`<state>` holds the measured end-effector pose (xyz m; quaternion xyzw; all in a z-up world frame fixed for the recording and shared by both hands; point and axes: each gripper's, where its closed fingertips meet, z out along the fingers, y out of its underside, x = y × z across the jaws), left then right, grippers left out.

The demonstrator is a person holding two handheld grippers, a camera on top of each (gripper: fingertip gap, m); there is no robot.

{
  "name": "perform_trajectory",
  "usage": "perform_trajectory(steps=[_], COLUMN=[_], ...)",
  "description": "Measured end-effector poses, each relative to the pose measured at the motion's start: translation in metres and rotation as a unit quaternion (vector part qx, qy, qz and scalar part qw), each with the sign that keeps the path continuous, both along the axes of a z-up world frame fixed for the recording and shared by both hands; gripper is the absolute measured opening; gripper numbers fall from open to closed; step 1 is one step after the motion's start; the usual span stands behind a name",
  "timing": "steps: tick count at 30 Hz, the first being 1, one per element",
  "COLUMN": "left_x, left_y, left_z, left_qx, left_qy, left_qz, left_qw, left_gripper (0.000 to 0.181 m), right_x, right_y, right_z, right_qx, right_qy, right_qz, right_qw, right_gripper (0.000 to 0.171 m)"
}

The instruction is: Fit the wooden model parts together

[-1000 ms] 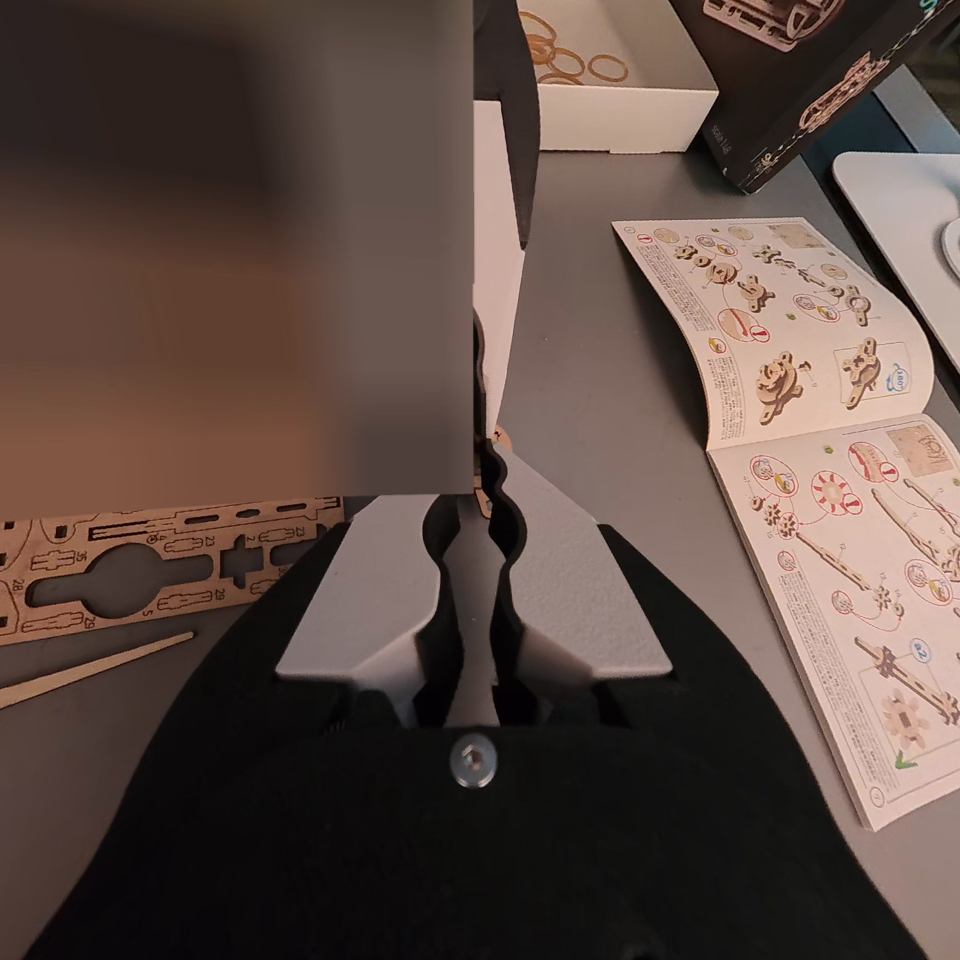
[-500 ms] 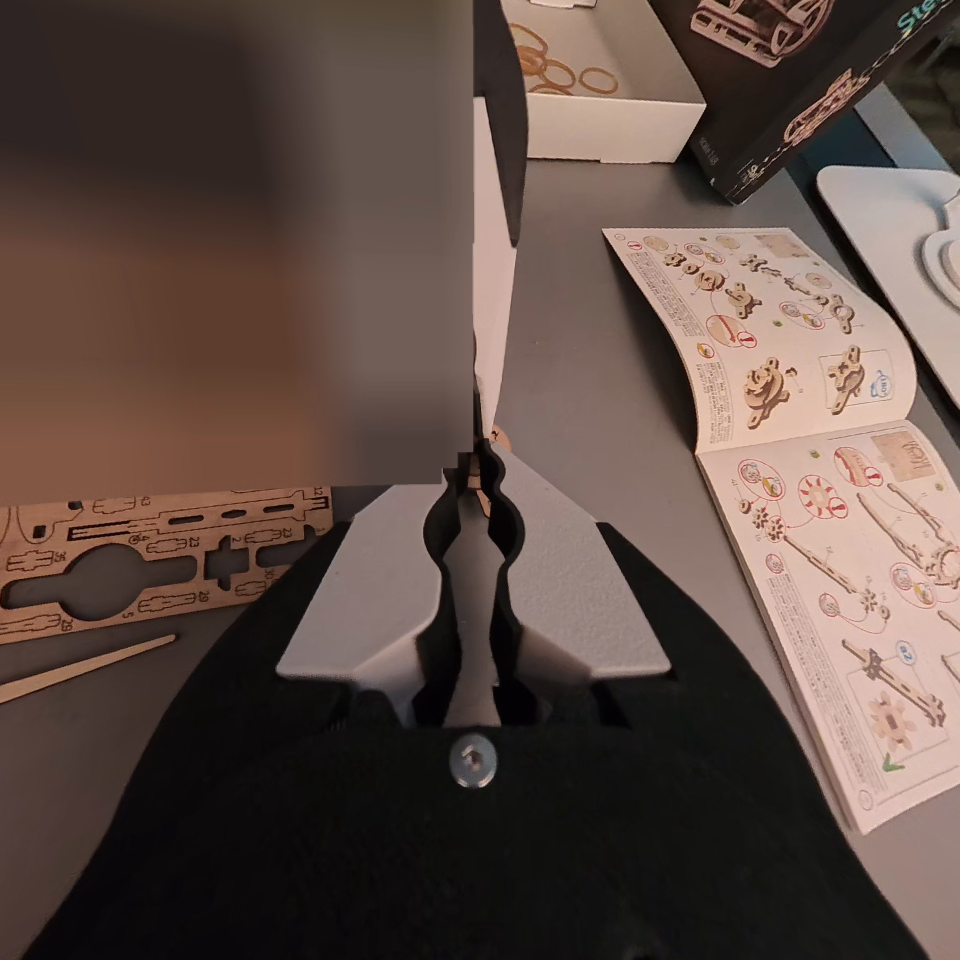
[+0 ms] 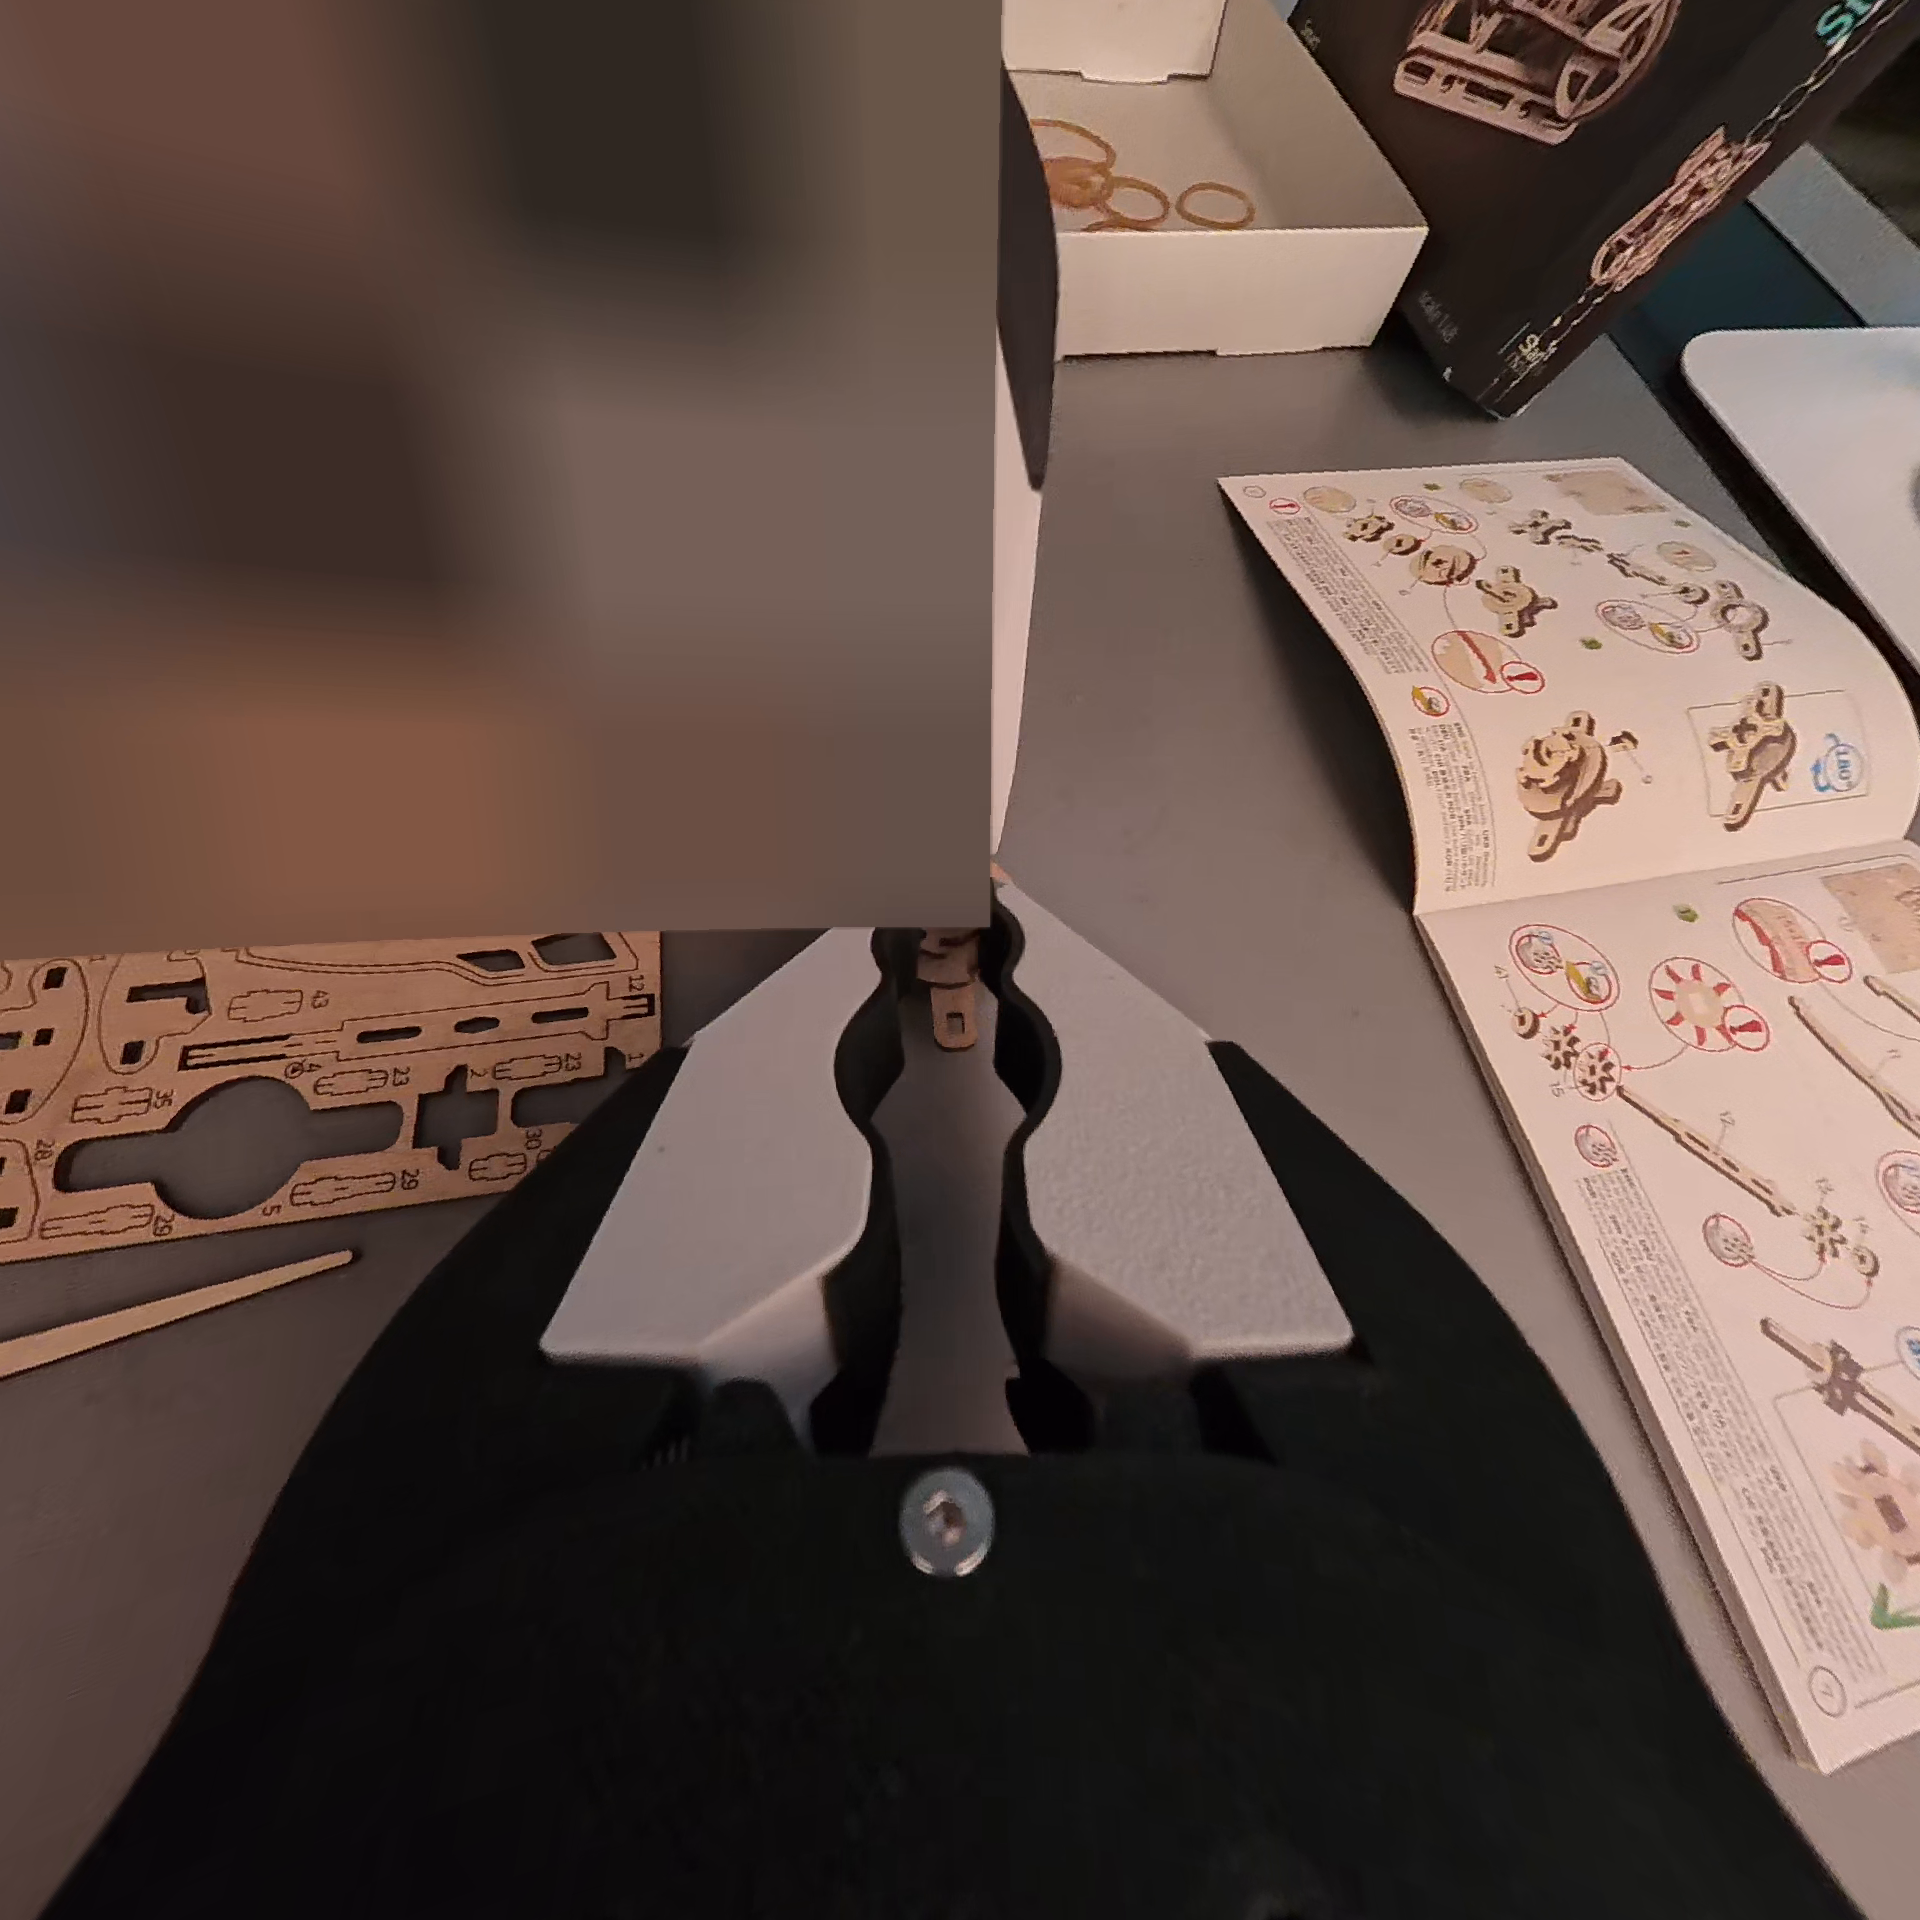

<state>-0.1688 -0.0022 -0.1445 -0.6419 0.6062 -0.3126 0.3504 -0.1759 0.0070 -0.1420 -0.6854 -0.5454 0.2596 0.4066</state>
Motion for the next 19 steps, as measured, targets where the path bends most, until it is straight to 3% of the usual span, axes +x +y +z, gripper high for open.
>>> perform_trajectory(steps=[1, 19], left_x=[0.0, -0.0001], left_y=[0.0003, 0.0016], left_z=[-0.0003, -0.0007], left_qx=[0.006, 0.02], left_qy=[0.001, 0.003], left_qz=[0.0, -0.002], left_qw=[1.0, 1.0], left_gripper=[0.022, 0.01], right_x=[0.0003, -0.0003], right_y=[0.0004, -0.0024], right_z=[0.0001, -0.0007], right_qx=[0.003, 0.004], right_qy=[-0.001, -0.004], right_qz=[0.0, 0.011], right_qw=[1.0, 1.0], right_gripper=[0.009, 0.003])
